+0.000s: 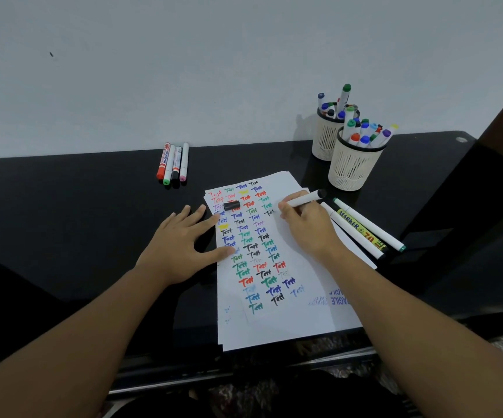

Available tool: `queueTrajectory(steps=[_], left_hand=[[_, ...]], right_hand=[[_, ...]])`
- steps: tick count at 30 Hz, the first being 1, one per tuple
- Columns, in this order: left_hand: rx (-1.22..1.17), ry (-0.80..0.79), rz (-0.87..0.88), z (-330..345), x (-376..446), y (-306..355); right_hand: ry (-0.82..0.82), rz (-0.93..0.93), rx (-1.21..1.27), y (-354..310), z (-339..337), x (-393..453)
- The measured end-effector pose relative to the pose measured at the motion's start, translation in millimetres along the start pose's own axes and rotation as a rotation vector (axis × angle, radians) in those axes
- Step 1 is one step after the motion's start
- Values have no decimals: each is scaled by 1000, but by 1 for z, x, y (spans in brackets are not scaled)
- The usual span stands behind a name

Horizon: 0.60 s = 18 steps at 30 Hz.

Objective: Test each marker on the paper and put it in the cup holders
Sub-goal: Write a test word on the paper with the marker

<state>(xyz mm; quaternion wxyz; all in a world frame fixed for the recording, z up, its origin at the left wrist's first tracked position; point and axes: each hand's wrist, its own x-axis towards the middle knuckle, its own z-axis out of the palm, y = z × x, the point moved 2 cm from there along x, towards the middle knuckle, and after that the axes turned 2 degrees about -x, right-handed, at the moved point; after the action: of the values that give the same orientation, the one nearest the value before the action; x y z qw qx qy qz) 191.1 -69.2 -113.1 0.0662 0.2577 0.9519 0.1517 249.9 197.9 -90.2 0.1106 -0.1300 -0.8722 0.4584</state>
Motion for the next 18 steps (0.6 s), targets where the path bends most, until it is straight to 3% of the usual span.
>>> queueTrajectory(steps=[18], left_hand=[[-3, -1, -1, 0, 0, 1]], right_hand=[[27, 0, -16, 2, 0, 1]])
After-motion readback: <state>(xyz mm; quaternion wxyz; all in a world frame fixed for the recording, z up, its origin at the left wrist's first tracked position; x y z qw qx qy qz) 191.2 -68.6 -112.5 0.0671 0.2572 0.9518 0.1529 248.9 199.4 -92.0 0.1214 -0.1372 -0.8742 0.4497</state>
